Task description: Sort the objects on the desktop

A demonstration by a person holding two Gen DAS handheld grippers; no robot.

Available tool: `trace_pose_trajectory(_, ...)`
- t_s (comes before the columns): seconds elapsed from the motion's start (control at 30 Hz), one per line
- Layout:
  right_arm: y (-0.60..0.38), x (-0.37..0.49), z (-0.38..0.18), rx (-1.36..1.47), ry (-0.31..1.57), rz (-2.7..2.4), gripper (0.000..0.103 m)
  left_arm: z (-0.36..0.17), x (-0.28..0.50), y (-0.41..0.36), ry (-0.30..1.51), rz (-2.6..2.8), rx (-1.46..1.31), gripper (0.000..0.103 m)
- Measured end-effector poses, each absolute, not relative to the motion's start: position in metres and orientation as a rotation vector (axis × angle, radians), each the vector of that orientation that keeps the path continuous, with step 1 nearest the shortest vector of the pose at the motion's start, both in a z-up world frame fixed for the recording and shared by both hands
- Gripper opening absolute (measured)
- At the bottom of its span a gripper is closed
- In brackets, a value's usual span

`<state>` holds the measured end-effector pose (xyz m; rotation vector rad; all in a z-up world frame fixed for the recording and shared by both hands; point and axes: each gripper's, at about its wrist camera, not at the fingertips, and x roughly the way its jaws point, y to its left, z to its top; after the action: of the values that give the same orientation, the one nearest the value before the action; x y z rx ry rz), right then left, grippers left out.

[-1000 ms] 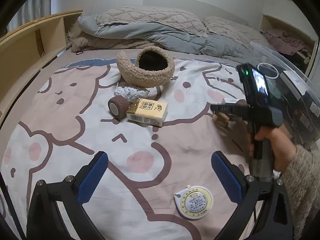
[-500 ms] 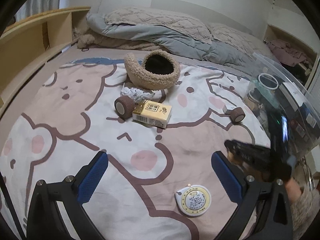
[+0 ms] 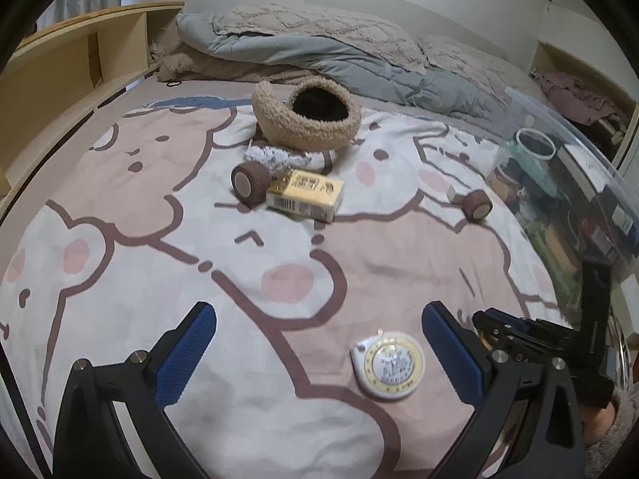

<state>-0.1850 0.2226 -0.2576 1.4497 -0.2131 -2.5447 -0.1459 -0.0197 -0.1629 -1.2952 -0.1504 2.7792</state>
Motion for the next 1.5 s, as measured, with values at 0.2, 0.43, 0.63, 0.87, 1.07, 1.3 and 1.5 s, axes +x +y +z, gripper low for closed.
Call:
trace_pose_trajectory(0.2, 0.226, -0.165, -0.248, 1.383, -0.254, -2.628, 0.019, -0.166, -0.141, -0.025, -0.182, 2.795, -1.312, 0.103)
trace_pose_trajectory(0.43, 0.182, -0.151, -0.232, 1.202, -0.107, -2.565, 0.019, -0.175, -0.142, -0.047, -0.268, 2.827, -1.411, 0.103)
trace_pose_trajectory(0.63, 0.149, -0.149, -0.242, 1.216, -0.060, -2.500, 0.019, -0.177, -0.145, -0.063, -0.447, 2.789, -1.439, 0.103)
trace_pose_trajectory(0.87, 0.141, -0.148, -0.244, 1.205, -0.106, -2.433, 0.019, -0.182, -0.149, -0.063, -0.518, 2.735, -1.456, 0.103)
trace_pose_trajectory(1.07, 0.131, -0.141, -0.243, 1.195, -0.137, -2.355, 0.019, -0.184, -0.148, -0.059, -0.519, 2.713, -1.481, 0.103)
trace_pose_trajectory(1.3, 0.117, -0.128, -0.236, 1.160, -0.093, -2.293, 0.019, -0.191, -0.137, -0.047, -0.523, 2.656, -1.490, 0.102)
trace_pose_trajectory(1.5, 0.145, -0.127, -0.231, 1.209, -0.194, -2.339, 0.019, -0.191, -0.136, -0.032, -0.422, 2.673, -1.457, 0.089)
